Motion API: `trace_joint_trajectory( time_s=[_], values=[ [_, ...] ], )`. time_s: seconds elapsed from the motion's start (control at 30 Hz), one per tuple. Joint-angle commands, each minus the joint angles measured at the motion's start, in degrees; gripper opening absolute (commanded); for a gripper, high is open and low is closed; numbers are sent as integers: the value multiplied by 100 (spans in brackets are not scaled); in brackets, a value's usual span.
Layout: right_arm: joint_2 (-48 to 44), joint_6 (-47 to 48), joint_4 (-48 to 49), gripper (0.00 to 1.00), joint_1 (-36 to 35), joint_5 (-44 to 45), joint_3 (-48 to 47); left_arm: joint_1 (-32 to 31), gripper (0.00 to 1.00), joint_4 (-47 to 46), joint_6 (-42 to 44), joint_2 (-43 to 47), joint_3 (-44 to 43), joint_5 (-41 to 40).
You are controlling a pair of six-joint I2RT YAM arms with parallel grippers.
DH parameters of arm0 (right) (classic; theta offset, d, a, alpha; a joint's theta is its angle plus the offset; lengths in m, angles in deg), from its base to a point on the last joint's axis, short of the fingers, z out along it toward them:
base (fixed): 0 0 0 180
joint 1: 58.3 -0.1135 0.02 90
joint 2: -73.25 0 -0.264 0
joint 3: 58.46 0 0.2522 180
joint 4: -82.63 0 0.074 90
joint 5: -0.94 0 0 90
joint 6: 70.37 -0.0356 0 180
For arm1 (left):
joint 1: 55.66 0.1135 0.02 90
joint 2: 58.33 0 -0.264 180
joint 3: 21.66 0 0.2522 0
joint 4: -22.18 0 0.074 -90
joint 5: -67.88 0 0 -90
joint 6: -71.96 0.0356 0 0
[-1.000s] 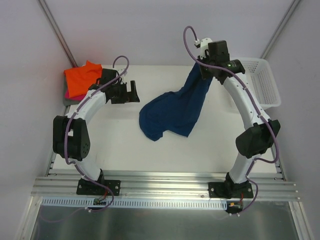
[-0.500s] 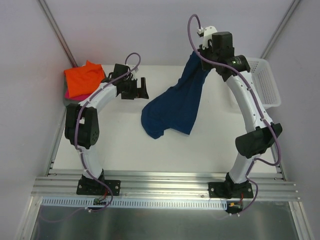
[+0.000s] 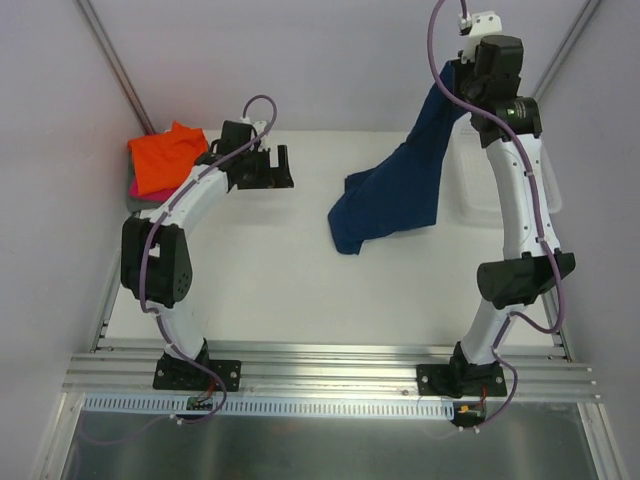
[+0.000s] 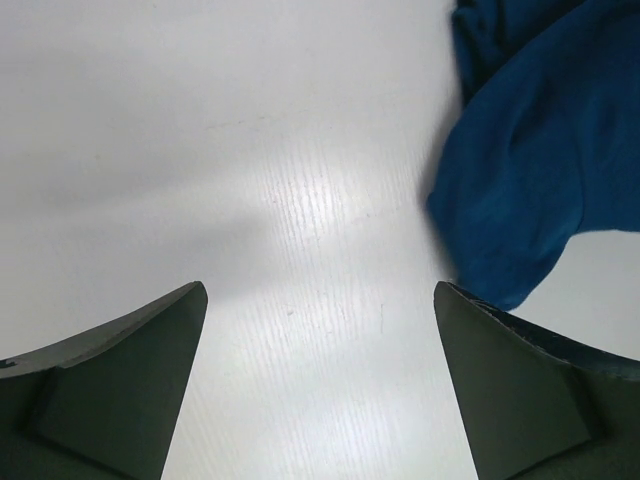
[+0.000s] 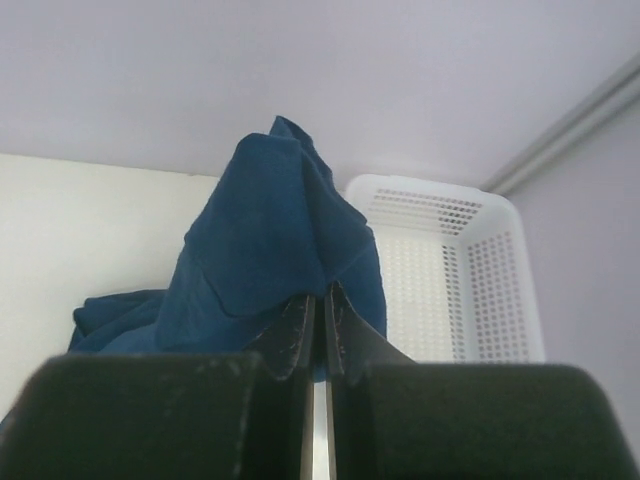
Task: Fold and stack the t-shirts
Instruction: Flatten out the tshirt
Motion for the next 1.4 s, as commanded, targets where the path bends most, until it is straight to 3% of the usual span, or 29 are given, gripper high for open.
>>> trace_joint_trajectory(
  time_s=[0.0,0.13,0.23,0.43,0.5,0.63,0.67,0.73,0.87,0.97,1.17,1.37],
  values=[
    [-237,10,353,1,229,401,-169,112,99,32,-87,641,126,-374],
    [-421,-51,231,0,345,226,-240,262,99,32,114,1115,-58,-998],
    [-781,-324,-94,1,3,-459,224,411,99,-47,378,1503,-216,-1306],
    [-1222,-665,-315,1,-2158,-1645,1341,1078,99,-47,379,2092,-120,-1500],
    [-864,-1225,-385,1,-2702,-2075,1290,1297,99,-56,431,2302,-120,-1535],
    [306,-1729,-561,4,-3153,-2807,97,1579,99,-56,361,2575,-6,-1465],
    [516,-1730,-518,46,-3197,-2859,112,1606,99,-39,318,2619,99,-1395],
    [553,-1713,-438,99,-3197,-2624,487,1659,99,-21,282,2777,196,-1334],
    [194,-1397,-298,97,-2847,-2254,1357,1677,99,5,238,2971,424,-1149],
    [193,-1431,-411,97,-2452,-2569,1412,1703,99,14,151,2989,530,-1000],
    [729,-1168,-701,97,-2327,-2473,1070,1791,99,14,-26,2840,566,-788],
    [1054,-1273,-763,97,-2020,-2499,1666,1791,99,32,-43,2769,504,-604]
  ],
)
